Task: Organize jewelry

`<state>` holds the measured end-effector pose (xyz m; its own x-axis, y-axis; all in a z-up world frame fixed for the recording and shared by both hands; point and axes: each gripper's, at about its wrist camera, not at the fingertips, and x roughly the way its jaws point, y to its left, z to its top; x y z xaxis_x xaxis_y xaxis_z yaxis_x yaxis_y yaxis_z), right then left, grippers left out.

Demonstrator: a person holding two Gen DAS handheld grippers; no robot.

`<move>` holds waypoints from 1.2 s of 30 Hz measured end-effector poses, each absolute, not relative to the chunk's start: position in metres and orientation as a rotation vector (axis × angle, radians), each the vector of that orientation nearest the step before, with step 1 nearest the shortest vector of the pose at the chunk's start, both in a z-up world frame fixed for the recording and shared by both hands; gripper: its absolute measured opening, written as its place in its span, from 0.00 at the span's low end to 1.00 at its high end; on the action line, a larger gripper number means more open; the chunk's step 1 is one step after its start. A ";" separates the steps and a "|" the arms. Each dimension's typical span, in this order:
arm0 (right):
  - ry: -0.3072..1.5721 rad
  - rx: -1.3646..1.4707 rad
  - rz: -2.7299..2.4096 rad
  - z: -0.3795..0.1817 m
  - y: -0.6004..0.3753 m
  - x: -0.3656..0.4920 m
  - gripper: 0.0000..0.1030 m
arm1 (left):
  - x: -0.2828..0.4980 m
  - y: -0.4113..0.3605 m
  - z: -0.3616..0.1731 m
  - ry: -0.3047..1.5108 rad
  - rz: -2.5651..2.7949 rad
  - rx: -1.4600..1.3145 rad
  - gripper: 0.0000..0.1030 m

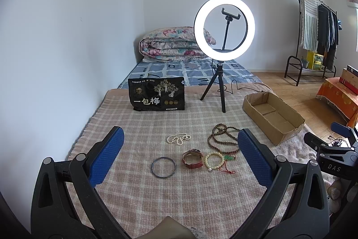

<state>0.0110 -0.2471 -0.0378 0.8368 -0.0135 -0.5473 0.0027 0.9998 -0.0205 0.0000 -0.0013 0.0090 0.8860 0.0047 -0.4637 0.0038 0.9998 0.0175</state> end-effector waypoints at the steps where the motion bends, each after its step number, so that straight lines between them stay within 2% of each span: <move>1: 0.581 -0.019 -0.008 -0.038 -0.247 0.011 1.00 | 0.000 -0.001 0.009 0.481 0.001 0.018 1.00; 36: 0.591 -0.006 -0.007 -0.041 -0.248 0.010 1.00 | -0.001 -0.001 0.008 0.479 0.000 0.015 1.00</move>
<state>0.0104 -0.2480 -0.0410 0.8303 -0.0083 -0.5573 0.0045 1.0000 -0.0080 -0.0006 -0.0011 0.0075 0.8873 0.0038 -0.4613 0.0034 0.9999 0.0148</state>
